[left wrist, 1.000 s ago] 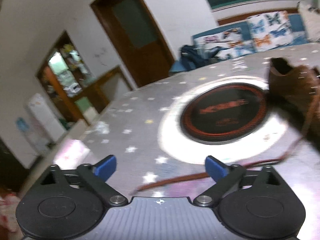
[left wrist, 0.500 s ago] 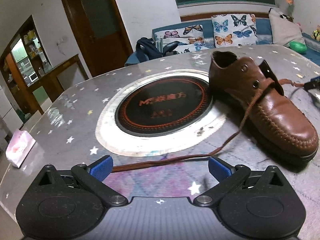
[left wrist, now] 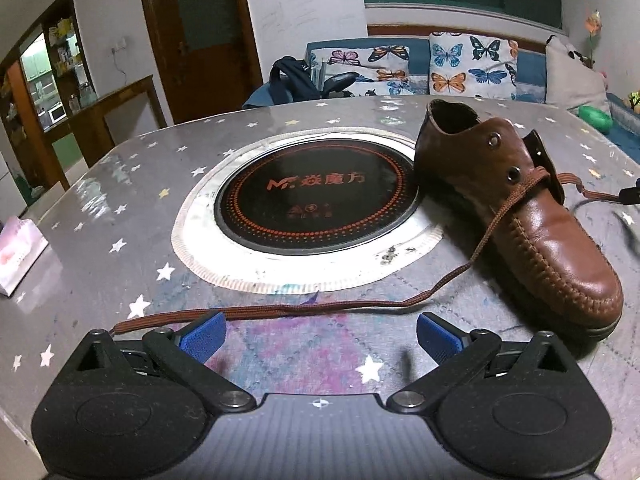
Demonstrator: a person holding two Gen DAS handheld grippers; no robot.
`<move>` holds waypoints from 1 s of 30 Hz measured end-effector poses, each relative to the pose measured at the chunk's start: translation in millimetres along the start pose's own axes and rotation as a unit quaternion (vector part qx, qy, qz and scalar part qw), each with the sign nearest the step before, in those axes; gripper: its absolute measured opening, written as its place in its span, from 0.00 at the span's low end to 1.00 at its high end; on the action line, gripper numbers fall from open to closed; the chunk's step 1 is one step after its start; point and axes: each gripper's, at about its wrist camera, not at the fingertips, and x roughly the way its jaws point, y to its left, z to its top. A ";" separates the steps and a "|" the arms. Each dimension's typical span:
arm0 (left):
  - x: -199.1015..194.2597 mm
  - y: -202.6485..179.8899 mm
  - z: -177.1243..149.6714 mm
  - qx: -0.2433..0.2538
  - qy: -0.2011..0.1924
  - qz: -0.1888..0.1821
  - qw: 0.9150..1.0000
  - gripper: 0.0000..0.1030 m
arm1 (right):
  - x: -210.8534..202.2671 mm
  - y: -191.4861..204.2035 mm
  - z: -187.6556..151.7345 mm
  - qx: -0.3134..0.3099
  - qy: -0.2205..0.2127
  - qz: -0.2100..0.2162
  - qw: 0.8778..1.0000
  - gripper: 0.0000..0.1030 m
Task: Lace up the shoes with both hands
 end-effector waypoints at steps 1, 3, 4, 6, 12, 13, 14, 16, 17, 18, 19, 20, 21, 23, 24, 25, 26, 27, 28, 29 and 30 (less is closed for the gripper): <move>-0.3 0.6 0.1 0.000 0.001 0.004 1.000 1.00 | -1.4 1.8 0.1 0.002 -0.001 0.002 1.000 0.69; -2.3 3.1 -0.1 -0.004 -0.002 0.011 1.000 1.00 | -4.3 7.6 0.5 0.002 -0.005 0.001 1.000 0.76; -4.0 5.2 -0.4 -0.007 -0.004 0.013 1.000 1.00 | -6.0 10.8 0.7 0.001 -0.008 -0.001 1.000 0.80; -6.5 9.5 -1.5 -0.013 -0.007 0.018 1.000 1.00 | -9.8 17.6 2.5 -0.005 -0.016 -0.001 1.000 0.83; -13.3 21.7 -7.2 -0.023 -0.014 0.031 0.999 1.00 | -22.5 35.0 10.7 -0.017 -0.045 0.003 0.999 0.96; -13.9 23.8 -8.1 -0.026 -0.014 0.032 0.999 1.00 | -24.0 37.4 11.7 -0.016 -0.050 0.002 0.999 0.98; -14.5 25.7 -9.0 -0.028 -0.014 0.033 0.999 1.00 | -25.4 39.6 12.6 -0.015 -0.054 0.001 0.998 0.99; -15.5 28.9 -10.4 -0.034 -0.015 0.035 0.999 1.00 | -28.1 43.9 14.0 -0.013 -0.064 -0.002 0.998 1.00; -16.0 30.3 -10.8 -0.036 -0.016 0.034 0.999 1.00 | -29.1 45.9 14.4 -0.012 -0.070 -0.005 0.997 1.00; -16.4 31.2 -11.3 -0.038 -0.016 0.034 0.999 1.00 | -30.1 47.9 14.8 -0.011 -0.075 -0.008 0.997 1.00; -16.8 31.7 -11.8 -0.039 -0.017 0.034 0.999 1.00 | -30.9 49.8 15.4 -0.008 -0.079 -0.011 0.997 1.00; -17.1 31.9 -12.2 -0.039 -0.017 0.034 0.999 1.00 | -31.4 51.1 15.9 -0.005 -0.081 -0.012 0.997 1.00; -17.5 32.0 -12.7 -0.039 -0.018 0.034 0.999 1.00 | -32.1 52.7 16.6 0.001 -0.083 -0.010 0.996 1.00; -18.5 32.0 -13.6 -0.037 -0.019 0.034 0.999 1.00 | -32.2 53.1 18.7 0.010 -0.083 0.000 0.996 1.00; -19.0 31.9 -14.0 -0.036 -0.020 0.034 0.999 1.00 | -32.4 53.7 20.0 0.014 -0.083 0.005 0.996 1.00; -19.6 31.8 -14.5 -0.036 -0.021 0.035 0.999 1.00 | -32.8 54.6 21.6 0.016 -0.081 0.009 0.997 1.00; -20.4 32.0 -15.0 -0.035 -0.022 0.036 0.998 1.00 | -33.5 55.4 23.0 0.015 -0.081 0.012 0.997 1.00; -21.0 32.7 -15.4 -0.036 -0.022 0.038 0.998 1.00 | -35.6 57.1 24.6 0.013 -0.083 0.015 0.996 1.00; -21.6 33.5 -15.9 -0.036 -0.022 0.039 0.998 1.00 | -38.0 59.1 26.4 0.010 -0.086 0.018 0.996 1.00; -22.4 35.2 -16.6 -0.038 -0.023 0.042 0.998 1.00 | -41.8 62.3 28.9 0.004 -0.089 0.022 0.996 1.00; -23.1 37.2 -17.6 -0.040 -0.024 0.044 0.998 1.00 | -45.6 65.6 31.5 -0.003 -0.093 0.027 0.995 1.00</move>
